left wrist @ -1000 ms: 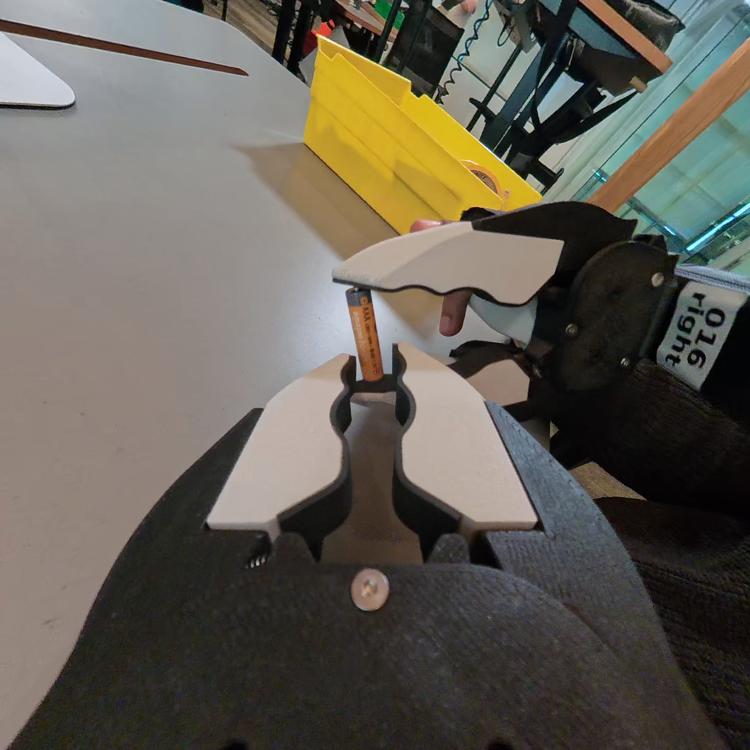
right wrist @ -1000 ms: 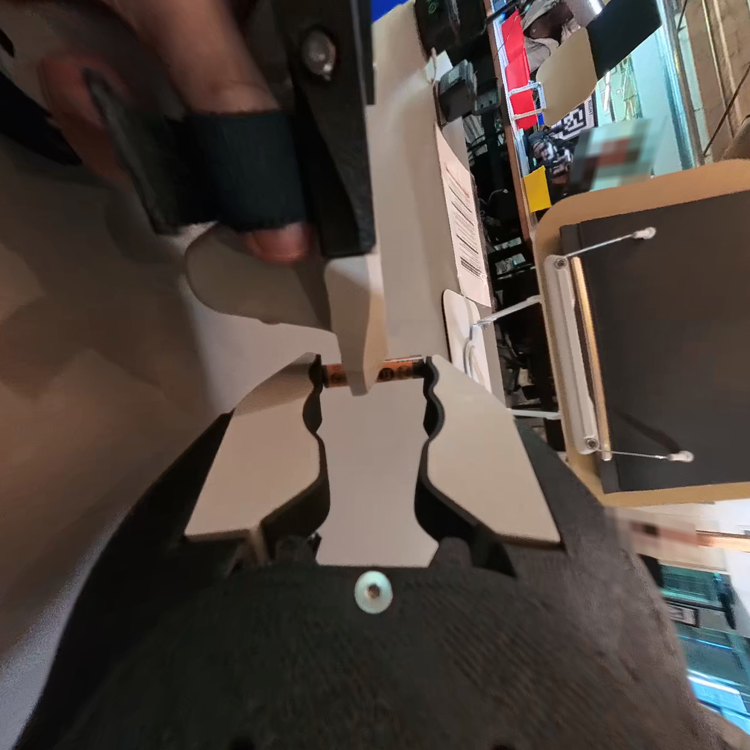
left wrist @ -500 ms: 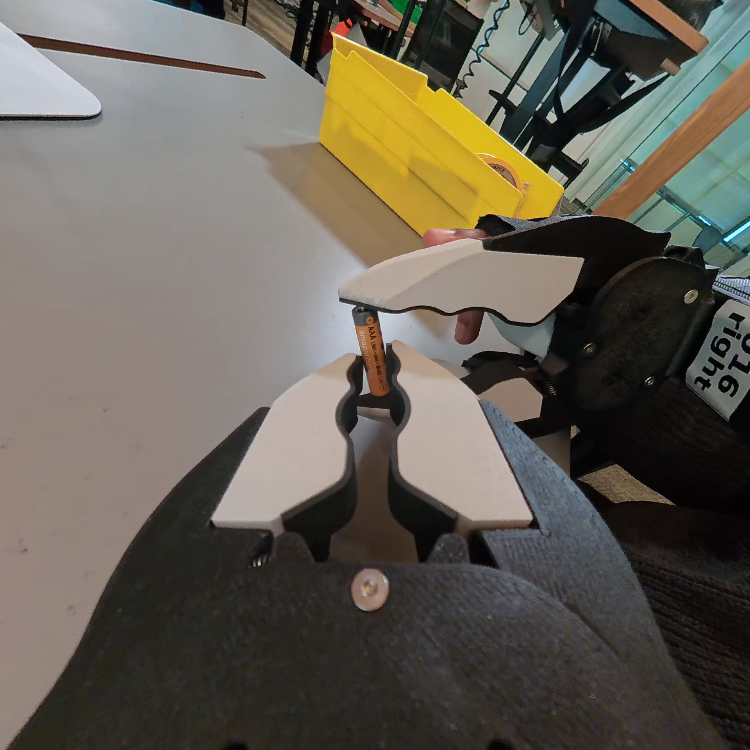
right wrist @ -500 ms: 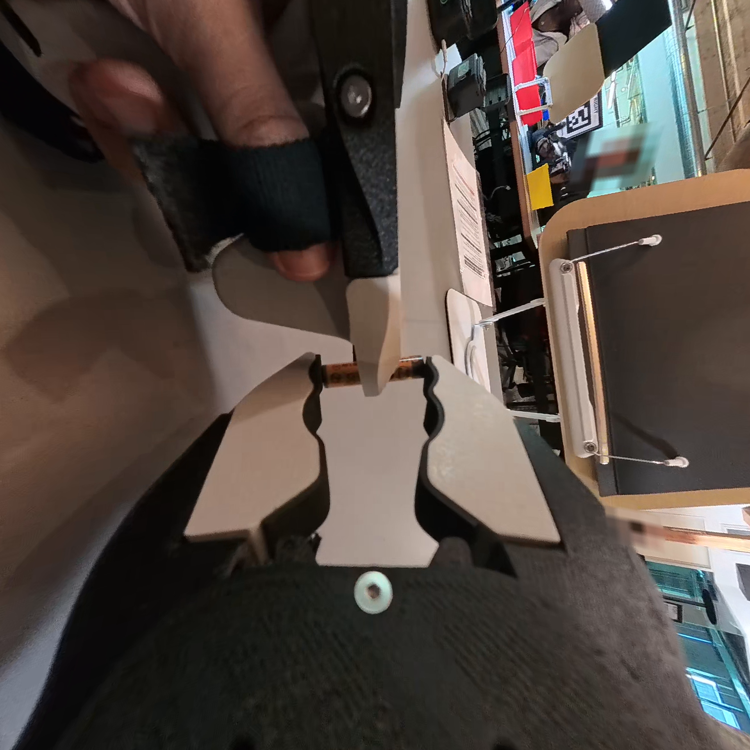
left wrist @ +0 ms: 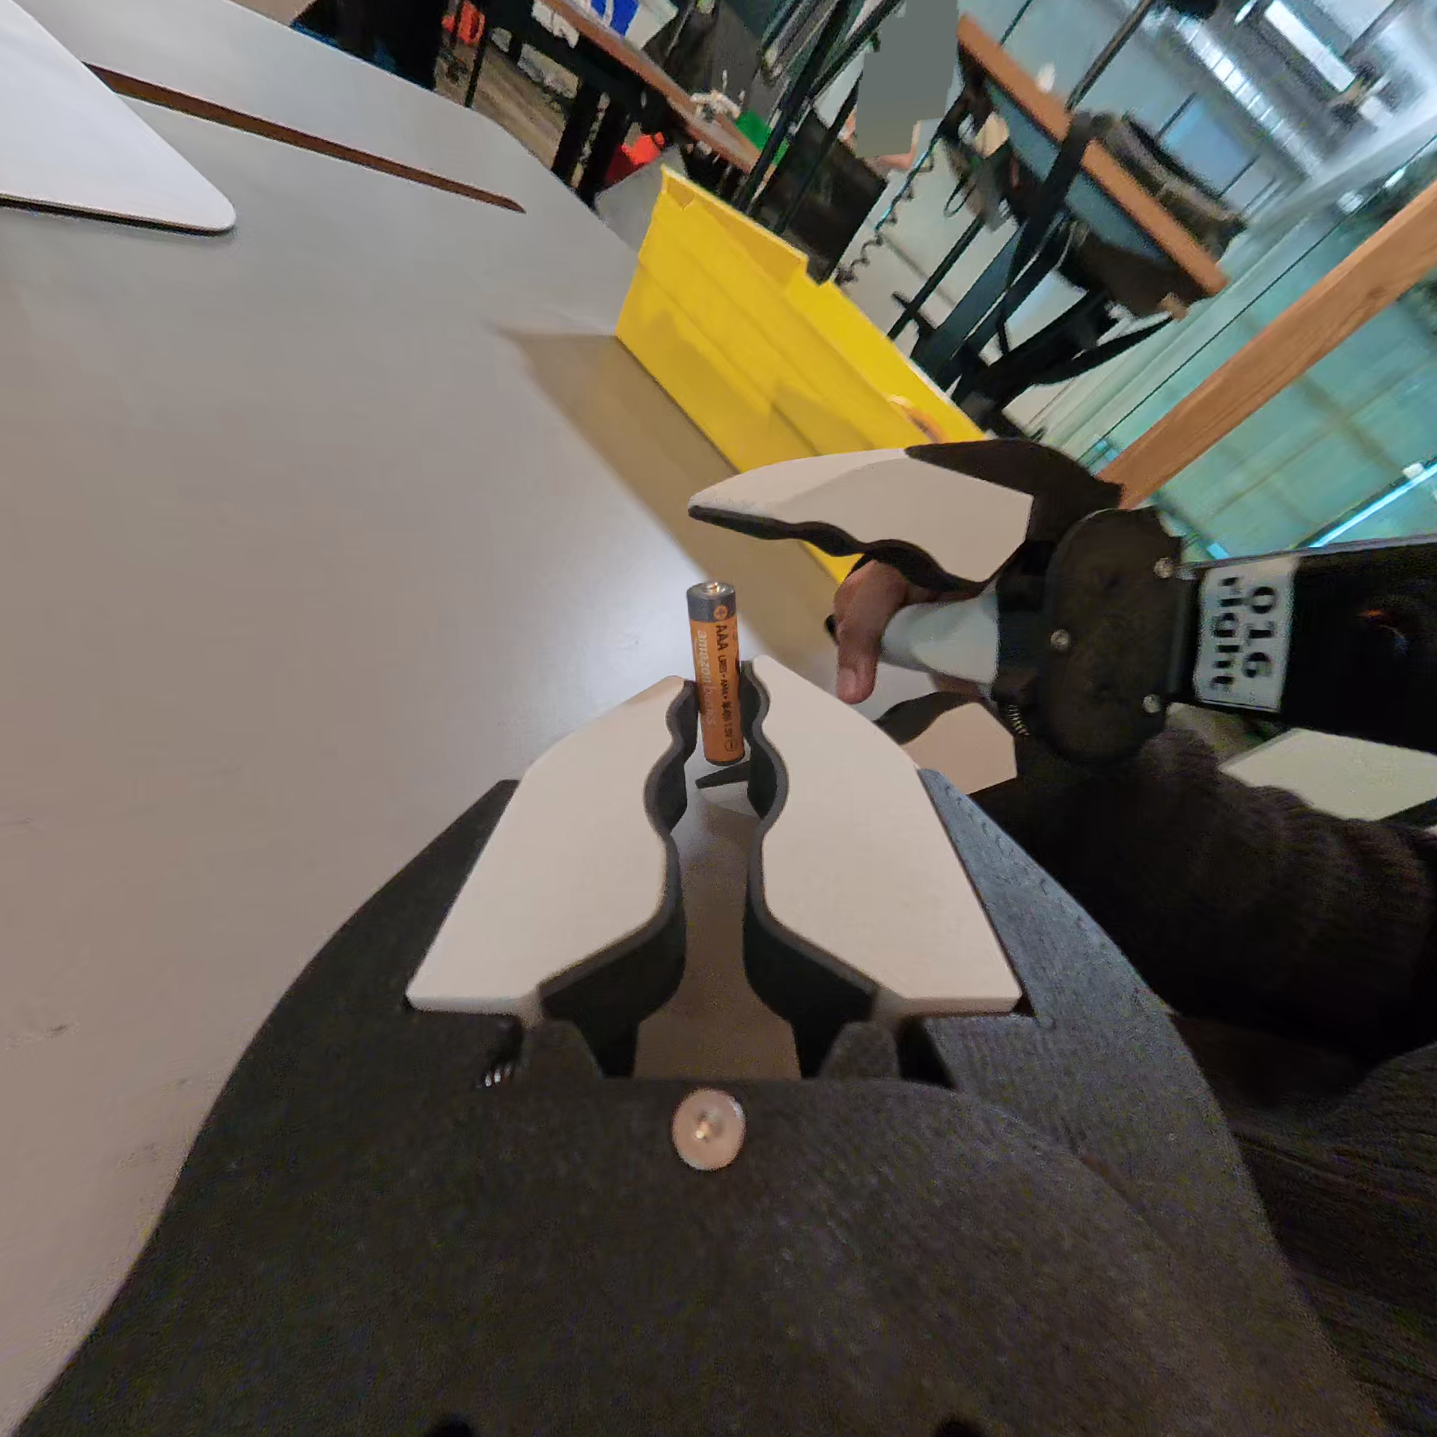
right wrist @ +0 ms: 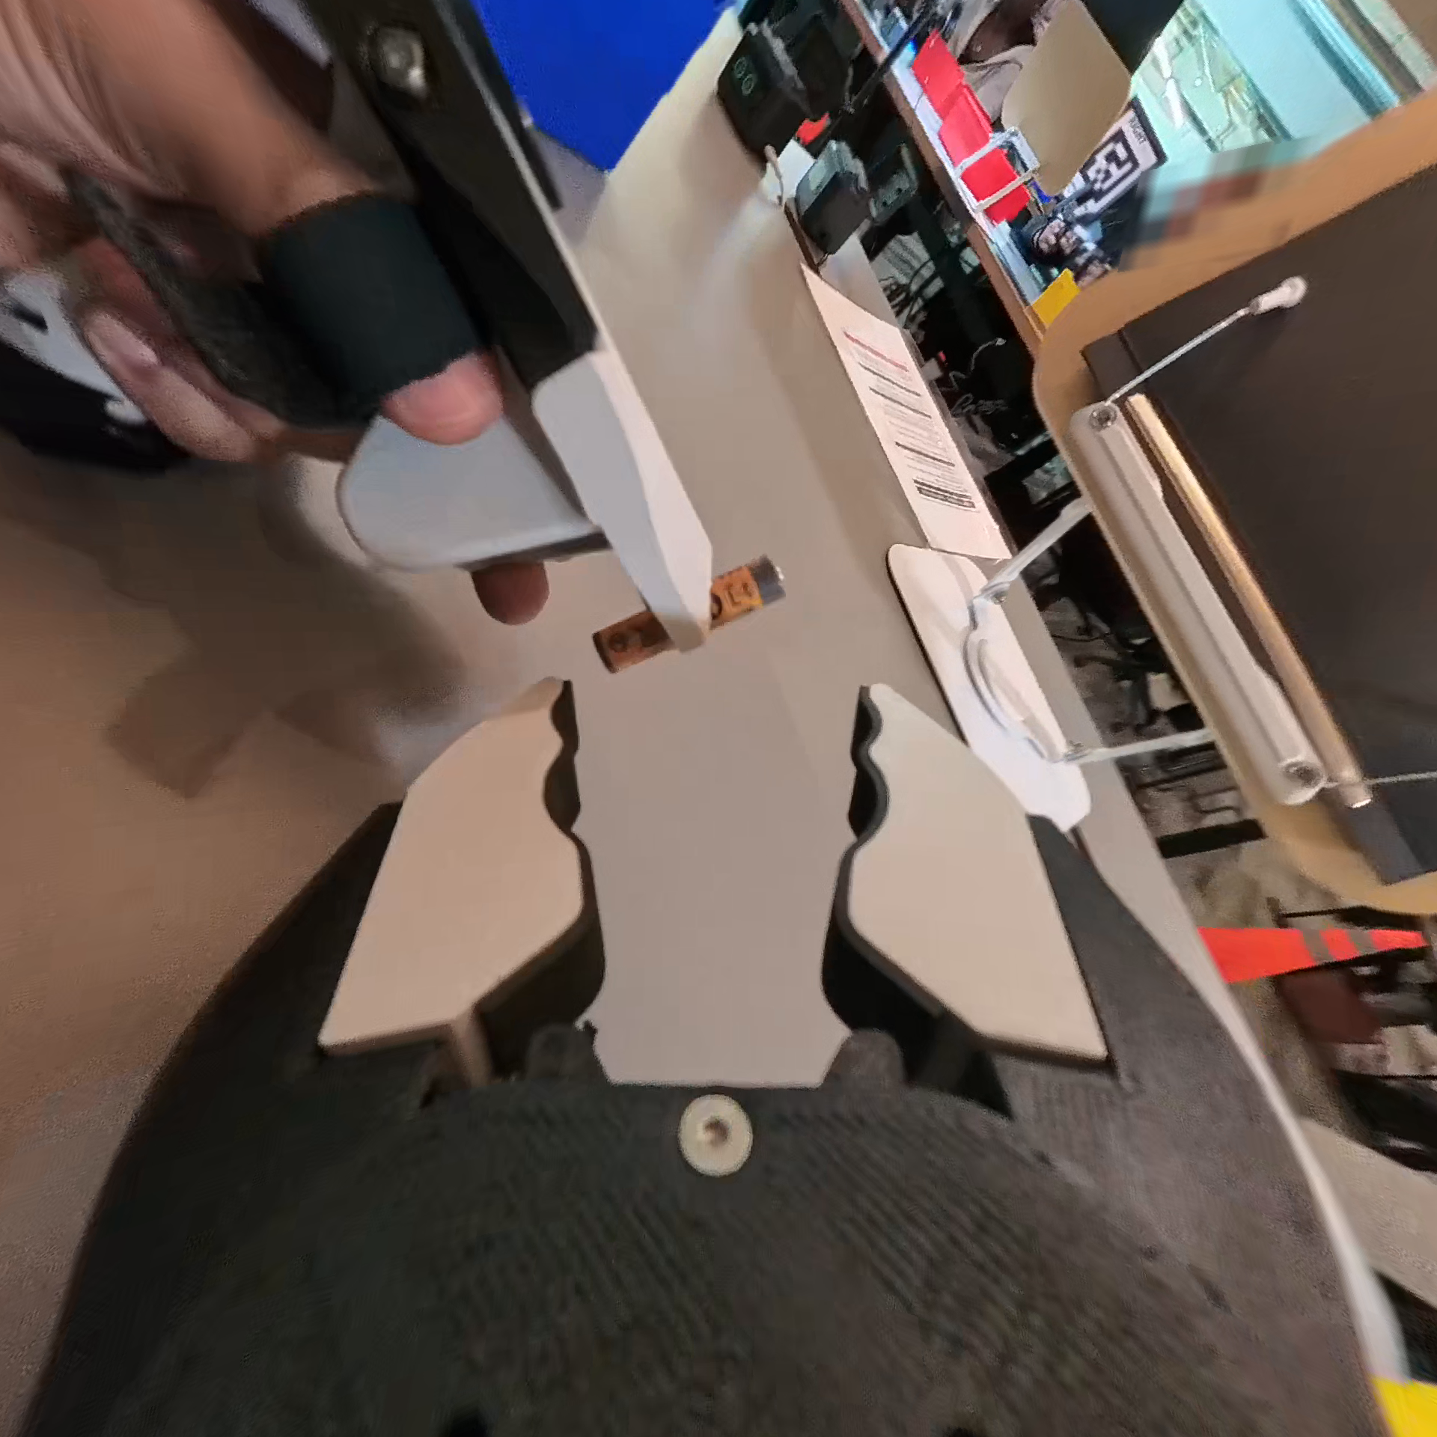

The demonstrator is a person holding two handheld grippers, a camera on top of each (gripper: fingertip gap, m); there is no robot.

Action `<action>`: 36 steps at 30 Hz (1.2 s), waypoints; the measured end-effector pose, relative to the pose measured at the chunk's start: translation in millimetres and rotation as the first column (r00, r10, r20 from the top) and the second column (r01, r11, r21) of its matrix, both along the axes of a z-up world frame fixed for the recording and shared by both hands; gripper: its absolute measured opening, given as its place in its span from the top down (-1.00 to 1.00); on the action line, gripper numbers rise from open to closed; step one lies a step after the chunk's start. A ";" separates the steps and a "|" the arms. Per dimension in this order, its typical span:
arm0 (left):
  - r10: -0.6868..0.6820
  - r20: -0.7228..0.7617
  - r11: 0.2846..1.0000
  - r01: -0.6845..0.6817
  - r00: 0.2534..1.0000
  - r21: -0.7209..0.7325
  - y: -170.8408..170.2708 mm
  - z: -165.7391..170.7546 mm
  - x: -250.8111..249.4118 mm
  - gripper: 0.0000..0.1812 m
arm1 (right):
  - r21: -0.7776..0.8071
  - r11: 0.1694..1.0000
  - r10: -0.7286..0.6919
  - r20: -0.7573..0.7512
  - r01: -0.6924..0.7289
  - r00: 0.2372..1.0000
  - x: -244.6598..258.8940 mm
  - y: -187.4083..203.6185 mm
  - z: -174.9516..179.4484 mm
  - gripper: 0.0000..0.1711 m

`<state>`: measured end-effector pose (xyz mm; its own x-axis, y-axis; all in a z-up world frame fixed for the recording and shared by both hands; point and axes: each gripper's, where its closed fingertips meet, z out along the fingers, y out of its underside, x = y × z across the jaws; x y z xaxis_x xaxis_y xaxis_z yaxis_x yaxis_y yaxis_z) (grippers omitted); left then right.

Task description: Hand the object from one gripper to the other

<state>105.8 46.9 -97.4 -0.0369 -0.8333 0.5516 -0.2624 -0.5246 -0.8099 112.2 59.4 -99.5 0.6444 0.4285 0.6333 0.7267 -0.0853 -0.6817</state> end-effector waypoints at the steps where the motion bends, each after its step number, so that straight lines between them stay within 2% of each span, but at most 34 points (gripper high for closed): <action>1: -0.004 0.023 0.999 0.005 1.000 -0.032 0.5 3.2 -0.5 0.86 | -0.004 1.000 0.000 -0.049 0.000 0.999 0.9 0.1 2.2 0.19; 5: -0.008 0.112 0.988 0.025 0.994 -0.151 4.3 14.8 -3.2 0.87 | -0.028 1.000 -0.015 -0.275 0.008 0.961 7.5 0.5 13.1 0.20; 8: 0.002 0.141 0.983 0.024 0.990 -0.182 8.4 18.6 -5.1 0.87 | -0.055 0.998 -0.024 -0.463 -0.002 0.886 13.3 -0.6 23.1 0.25; 11: -0.008 0.144 0.988 0.031 0.989 -0.154 7.2 19.9 -5.1 0.88 | -0.098 0.994 -0.028 -0.645 -0.045 0.764 15.0 -3.2 31.6 0.36; 15: -0.046 0.128 0.994 0.058 0.991 -0.091 -1.6 18.3 -2.7 0.87 | -0.149 0.974 -0.039 -0.850 -0.170 0.525 9.0 -8.3 41.5 0.51; 18: -0.085 0.123 0.995 0.090 0.989 -0.037 -9.9 18.4 -1.2 0.87 | -0.139 0.959 -0.035 -0.924 -0.248 0.382 7.1 -12.5 50.3 0.62; 21: -0.127 0.122 0.992 0.126 0.984 0.017 -18.6 19.4 -0.4 0.87 | -0.142 0.933 -0.042 -0.956 -0.329 0.292 1.5 -16.8 52.8 0.69; 24: -0.160 0.138 0.987 0.156 0.977 0.040 -25.6 22.6 -0.5 0.87 | -0.150 0.911 -0.054 -0.966 -0.385 0.251 -5.6 -19.2 52.0 0.70; 30: -0.211 0.157 0.977 0.204 0.965 0.060 -35.1 26.4 -1.6 0.87 | -0.165 0.883 -0.047 -0.963 -0.439 0.267 -17.3 -23.4 49.0 0.76; 33: -0.226 0.158 0.974 0.219 0.961 0.062 -38.7 26.5 -1.5 0.87 | -0.160 0.878 -0.034 -0.961 -0.451 0.274 -20.1 -25.1 49.1 0.88; 36: -0.230 0.164 0.973 0.224 0.959 0.054 -39.6 27.3 -1.8 0.87 | -0.154 0.877 -0.026 -0.961 -0.455 0.275 -20.4 -25.9 50.3 0.88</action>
<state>104.0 7.3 -70.1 -0.3172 -0.8106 0.4922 -0.2302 -0.4377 -0.8692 91.8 33.5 -49.2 0.5186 0.6632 -0.5397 -0.3383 -0.4205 -0.8418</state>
